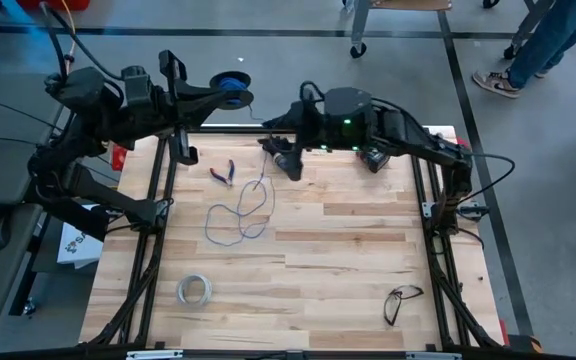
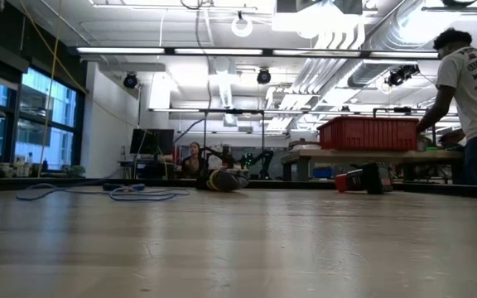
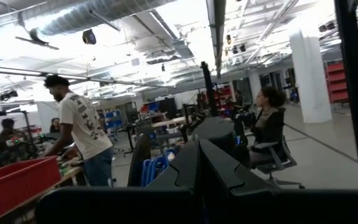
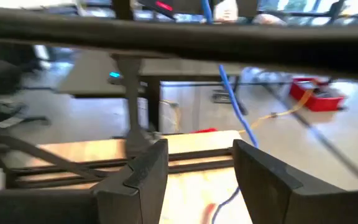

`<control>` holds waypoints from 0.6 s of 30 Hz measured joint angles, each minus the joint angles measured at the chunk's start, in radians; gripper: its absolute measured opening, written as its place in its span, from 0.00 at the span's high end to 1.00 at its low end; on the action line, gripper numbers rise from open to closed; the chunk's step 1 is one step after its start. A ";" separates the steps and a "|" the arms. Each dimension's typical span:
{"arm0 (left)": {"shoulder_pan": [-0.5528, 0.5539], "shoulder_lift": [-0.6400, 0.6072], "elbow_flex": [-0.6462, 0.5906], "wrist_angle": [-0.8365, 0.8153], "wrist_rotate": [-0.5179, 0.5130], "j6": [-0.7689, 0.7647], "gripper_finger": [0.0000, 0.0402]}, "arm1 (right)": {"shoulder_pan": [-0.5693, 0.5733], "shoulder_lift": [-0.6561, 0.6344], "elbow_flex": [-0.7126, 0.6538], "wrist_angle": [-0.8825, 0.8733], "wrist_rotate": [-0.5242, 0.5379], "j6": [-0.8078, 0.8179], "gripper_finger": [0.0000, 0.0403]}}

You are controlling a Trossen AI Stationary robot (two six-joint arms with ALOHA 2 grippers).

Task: Coil cords
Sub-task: Coil the blue wire onto the black spool

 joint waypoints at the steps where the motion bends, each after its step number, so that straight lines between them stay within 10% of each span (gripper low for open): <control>1: 0.002 0.000 0.000 0.000 -0.010 0.000 1.00 | 0.005 -0.009 0.001 -0.011 -0.018 0.020 0.57; 18: 0.014 0.000 0.000 0.025 -0.017 -0.028 1.00 | -0.013 -0.051 -0.093 -0.087 0.098 0.094 0.57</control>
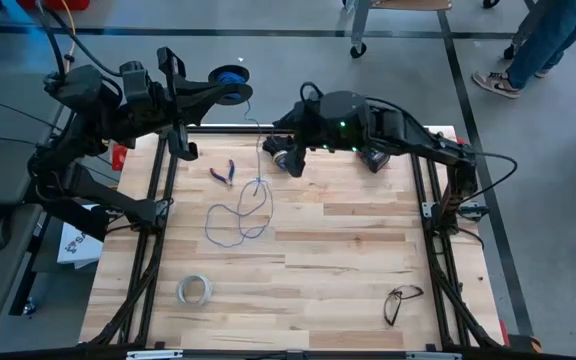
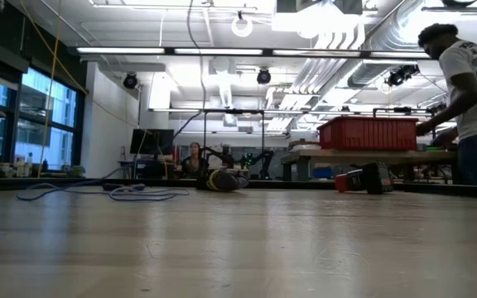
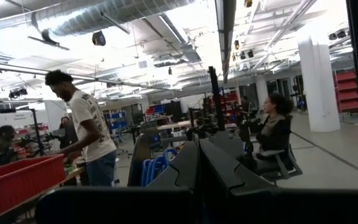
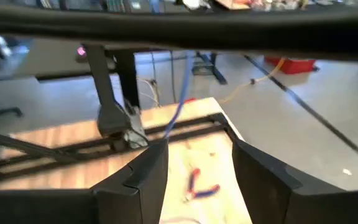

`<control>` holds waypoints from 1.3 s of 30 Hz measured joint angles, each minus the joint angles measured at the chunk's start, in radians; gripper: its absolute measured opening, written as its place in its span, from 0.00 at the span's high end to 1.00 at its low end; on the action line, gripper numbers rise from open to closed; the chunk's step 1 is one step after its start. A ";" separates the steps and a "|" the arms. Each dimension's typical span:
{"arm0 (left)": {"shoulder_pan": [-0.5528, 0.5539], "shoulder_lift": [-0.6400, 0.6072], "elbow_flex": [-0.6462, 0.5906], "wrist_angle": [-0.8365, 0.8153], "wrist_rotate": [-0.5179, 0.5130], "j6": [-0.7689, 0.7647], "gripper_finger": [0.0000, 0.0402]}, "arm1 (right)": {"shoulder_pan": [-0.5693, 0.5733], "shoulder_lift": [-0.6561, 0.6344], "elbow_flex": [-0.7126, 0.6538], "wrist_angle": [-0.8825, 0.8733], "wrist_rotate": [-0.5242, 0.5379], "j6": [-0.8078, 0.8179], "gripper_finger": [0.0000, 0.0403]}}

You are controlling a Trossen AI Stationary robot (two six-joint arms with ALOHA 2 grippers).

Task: Coil cords
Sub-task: Coil the blue wire onto the black spool

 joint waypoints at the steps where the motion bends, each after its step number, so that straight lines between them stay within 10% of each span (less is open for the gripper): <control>1: 0.000 0.000 0.000 0.001 0.000 0.001 1.00 | -0.010 0.000 -0.012 0.028 -0.023 0.008 0.57; 18: 0.000 0.003 0.000 0.015 0.000 -0.026 1.00 | -0.034 0.047 -0.032 0.119 -0.196 0.030 0.59; 30: 0.000 0.003 0.000 0.019 0.000 -0.027 1.00 | -0.024 0.047 -0.032 0.121 -0.165 -0.025 0.97; 39: 0.000 0.005 0.000 0.024 -0.001 -0.225 1.00 | 0.037 0.045 -0.032 0.146 -0.121 -0.075 1.00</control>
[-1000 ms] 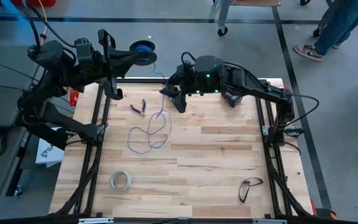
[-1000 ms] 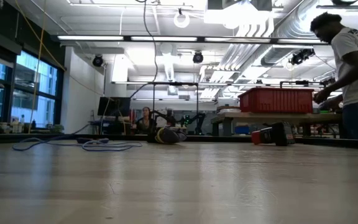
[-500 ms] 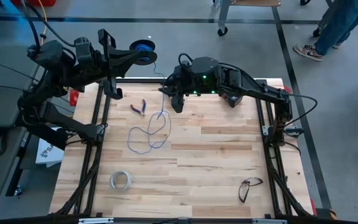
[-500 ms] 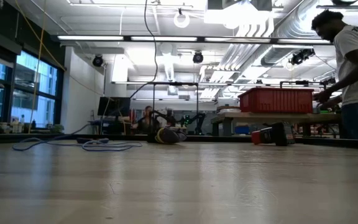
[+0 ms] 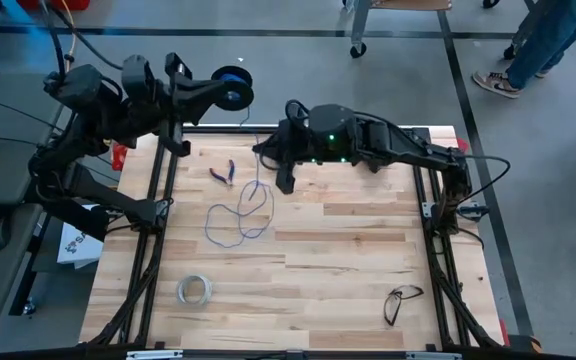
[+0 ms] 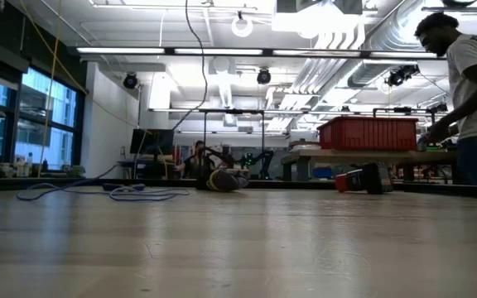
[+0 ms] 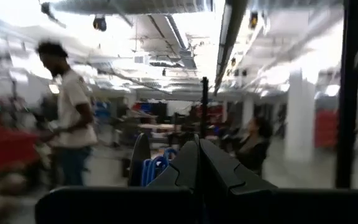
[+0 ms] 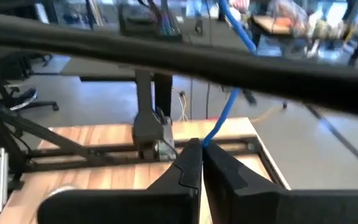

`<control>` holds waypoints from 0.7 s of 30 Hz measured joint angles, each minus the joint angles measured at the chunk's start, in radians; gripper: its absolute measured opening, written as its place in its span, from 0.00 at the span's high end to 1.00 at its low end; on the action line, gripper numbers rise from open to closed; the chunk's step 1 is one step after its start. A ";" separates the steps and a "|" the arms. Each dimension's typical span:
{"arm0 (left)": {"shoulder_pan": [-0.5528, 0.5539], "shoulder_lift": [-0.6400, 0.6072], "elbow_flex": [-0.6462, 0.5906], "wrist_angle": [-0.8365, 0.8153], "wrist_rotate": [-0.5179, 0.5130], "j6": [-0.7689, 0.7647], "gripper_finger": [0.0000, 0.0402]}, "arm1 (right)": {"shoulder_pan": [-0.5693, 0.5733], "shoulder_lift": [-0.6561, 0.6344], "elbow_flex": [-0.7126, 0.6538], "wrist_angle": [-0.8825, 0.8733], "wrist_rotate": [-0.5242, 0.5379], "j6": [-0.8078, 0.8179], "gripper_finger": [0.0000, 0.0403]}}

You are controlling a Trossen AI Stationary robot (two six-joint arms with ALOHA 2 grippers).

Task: Coil cords
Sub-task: Coil the blue wire onto the black spool

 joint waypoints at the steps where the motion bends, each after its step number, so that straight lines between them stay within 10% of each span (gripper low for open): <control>1: 0.000 0.003 0.000 0.006 0.000 -0.061 1.00 | 0.011 0.004 0.000 0.020 0.005 -0.011 1.00; 21: -0.031 0.039 -0.006 -0.061 0.134 -0.816 1.00 | 0.099 0.038 0.000 0.384 0.040 -0.204 1.00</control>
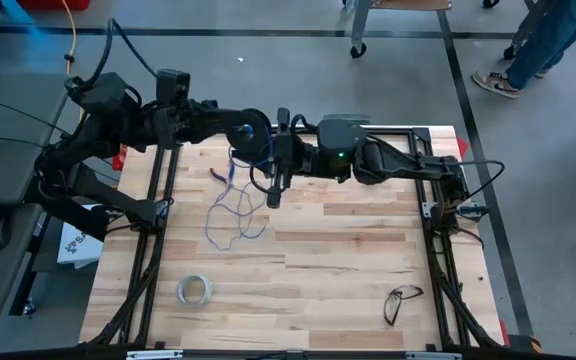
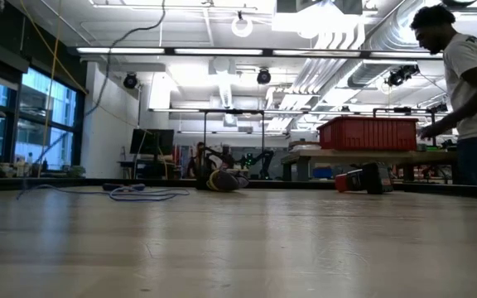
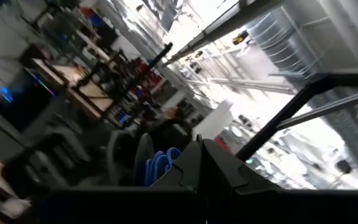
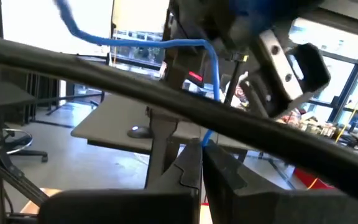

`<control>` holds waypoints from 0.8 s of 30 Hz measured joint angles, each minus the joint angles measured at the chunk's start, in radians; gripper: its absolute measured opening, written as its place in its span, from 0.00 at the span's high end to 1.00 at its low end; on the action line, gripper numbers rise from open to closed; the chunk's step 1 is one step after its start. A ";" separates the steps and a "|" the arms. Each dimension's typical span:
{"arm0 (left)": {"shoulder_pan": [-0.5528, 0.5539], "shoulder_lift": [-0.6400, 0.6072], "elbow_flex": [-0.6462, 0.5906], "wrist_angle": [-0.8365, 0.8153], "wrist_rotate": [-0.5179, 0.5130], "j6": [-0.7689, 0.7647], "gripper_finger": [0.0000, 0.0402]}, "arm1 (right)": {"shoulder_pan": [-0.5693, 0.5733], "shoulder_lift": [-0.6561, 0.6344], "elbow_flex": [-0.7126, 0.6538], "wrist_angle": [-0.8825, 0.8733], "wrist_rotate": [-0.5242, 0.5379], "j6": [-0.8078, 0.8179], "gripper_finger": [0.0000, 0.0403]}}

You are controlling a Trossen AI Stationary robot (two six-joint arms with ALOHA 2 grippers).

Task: Coil cords
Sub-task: Coil the blue wire onto the black spool

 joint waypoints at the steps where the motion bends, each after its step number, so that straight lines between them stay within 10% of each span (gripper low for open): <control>1: -0.006 0.000 0.000 0.000 0.004 -0.016 1.00 | -0.002 0.000 0.000 0.000 0.000 0.000 1.00; 24: -0.050 -0.034 0.002 -0.216 -0.017 -0.006 1.00 | -0.024 -0.011 0.000 0.009 -0.033 -0.060 1.00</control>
